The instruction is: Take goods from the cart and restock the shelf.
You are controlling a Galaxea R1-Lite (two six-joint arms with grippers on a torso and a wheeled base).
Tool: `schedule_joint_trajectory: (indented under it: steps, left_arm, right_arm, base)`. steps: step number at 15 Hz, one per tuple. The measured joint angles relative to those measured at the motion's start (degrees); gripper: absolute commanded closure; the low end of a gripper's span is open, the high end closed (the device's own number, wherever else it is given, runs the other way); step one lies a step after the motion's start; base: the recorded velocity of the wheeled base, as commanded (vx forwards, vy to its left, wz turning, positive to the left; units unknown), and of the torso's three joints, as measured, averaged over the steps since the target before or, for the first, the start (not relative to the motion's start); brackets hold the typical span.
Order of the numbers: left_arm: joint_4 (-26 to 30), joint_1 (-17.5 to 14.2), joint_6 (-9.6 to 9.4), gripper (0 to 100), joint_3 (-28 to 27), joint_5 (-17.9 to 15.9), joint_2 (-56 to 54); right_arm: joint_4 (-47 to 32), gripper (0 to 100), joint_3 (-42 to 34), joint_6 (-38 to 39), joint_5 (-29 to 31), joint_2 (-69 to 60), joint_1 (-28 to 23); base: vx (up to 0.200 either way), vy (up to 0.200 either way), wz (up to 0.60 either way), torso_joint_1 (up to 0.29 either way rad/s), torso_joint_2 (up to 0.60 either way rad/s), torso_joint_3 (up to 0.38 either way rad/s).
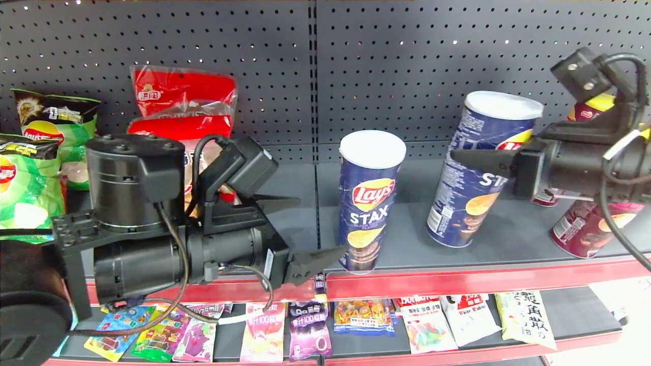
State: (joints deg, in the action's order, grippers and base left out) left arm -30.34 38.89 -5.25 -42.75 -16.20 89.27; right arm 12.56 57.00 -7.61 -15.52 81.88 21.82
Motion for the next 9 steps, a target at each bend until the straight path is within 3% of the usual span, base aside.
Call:
schedule_joint_trajectory:
  steps: [9]
  left_arm:
    - [0.18, -3.28, 0.20, 0, 9.29, 4.06, -8.44]
  right_arm:
    - [0.00, 100, 23.48, -0.02, -4.89, 21.00, 2.77]
  base:
    - [0.000, 0.000, 0.00, 0.000, 0.00, 0.000]
